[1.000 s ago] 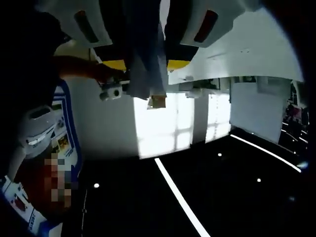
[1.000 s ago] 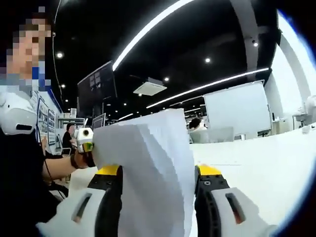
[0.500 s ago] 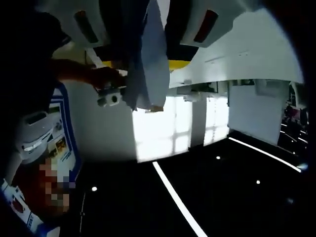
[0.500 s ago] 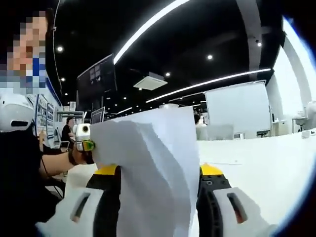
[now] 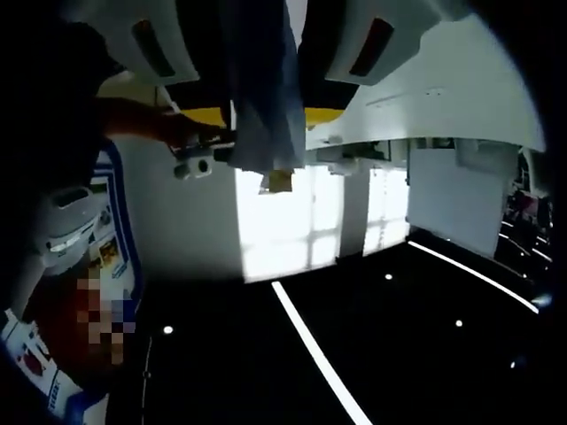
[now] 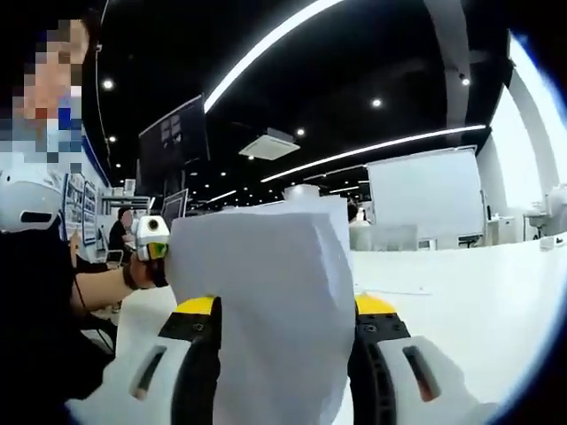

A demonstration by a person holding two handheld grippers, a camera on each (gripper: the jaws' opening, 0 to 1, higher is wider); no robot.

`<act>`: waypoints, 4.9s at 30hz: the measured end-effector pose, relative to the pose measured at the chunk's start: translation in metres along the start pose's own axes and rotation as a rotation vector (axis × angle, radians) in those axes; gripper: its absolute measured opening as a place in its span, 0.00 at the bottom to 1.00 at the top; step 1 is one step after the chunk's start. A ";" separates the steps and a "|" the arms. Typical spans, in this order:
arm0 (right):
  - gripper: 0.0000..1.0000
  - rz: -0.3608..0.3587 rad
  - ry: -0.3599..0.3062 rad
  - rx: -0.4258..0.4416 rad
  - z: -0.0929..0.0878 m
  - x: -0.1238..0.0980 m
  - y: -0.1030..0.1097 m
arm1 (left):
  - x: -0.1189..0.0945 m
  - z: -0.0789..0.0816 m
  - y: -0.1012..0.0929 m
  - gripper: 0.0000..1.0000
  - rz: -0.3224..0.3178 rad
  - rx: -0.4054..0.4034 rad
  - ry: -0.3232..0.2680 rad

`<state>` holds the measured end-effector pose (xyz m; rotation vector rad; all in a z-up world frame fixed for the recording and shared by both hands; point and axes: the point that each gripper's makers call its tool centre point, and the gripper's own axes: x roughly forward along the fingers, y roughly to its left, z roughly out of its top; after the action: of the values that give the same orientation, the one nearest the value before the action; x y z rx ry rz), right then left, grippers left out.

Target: Organize the stack of printing papers by aligning and flattening the scattered papers on the table

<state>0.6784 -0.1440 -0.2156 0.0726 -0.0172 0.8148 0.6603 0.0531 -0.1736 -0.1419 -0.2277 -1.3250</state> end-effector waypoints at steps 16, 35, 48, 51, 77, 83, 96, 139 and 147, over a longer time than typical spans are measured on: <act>0.53 -0.030 0.039 -0.040 -0.002 0.004 0.000 | 0.001 -0.010 -0.004 0.17 -0.004 0.024 0.018; 0.53 0.236 -0.077 0.040 0.017 0.003 -0.008 | 0.000 -0.008 -0.018 0.06 -0.091 0.029 0.006; 0.10 0.261 -0.122 -0.016 0.028 -0.017 0.000 | -0.006 -0.007 -0.004 0.06 -0.044 0.034 0.019; 0.00 0.225 -0.129 -0.062 0.032 -0.022 -0.001 | -0.005 -0.006 0.003 0.06 -0.001 0.056 0.026; 0.06 0.095 -0.056 -0.226 0.021 -0.022 -0.011 | 0.015 -0.028 0.031 0.14 0.221 0.186 0.123; 0.06 0.101 -0.009 -0.190 -0.002 -0.018 -0.013 | 0.013 -0.046 0.035 0.15 0.223 0.118 0.165; 0.00 0.076 0.092 -0.085 0.011 -0.018 -0.006 | 0.017 -0.037 0.033 0.07 0.230 0.027 0.238; 0.02 -0.262 0.310 0.254 -0.094 0.052 -0.107 | 0.014 -0.179 0.123 0.10 0.608 -0.354 0.522; 0.14 -0.327 0.359 0.180 -0.114 0.045 -0.126 | 0.010 -0.180 0.128 0.25 0.669 -0.217 0.538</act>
<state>0.7996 -0.1888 -0.3351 0.0955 0.3983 0.4911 0.8014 0.0327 -0.3420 -0.0320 0.3973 -0.6764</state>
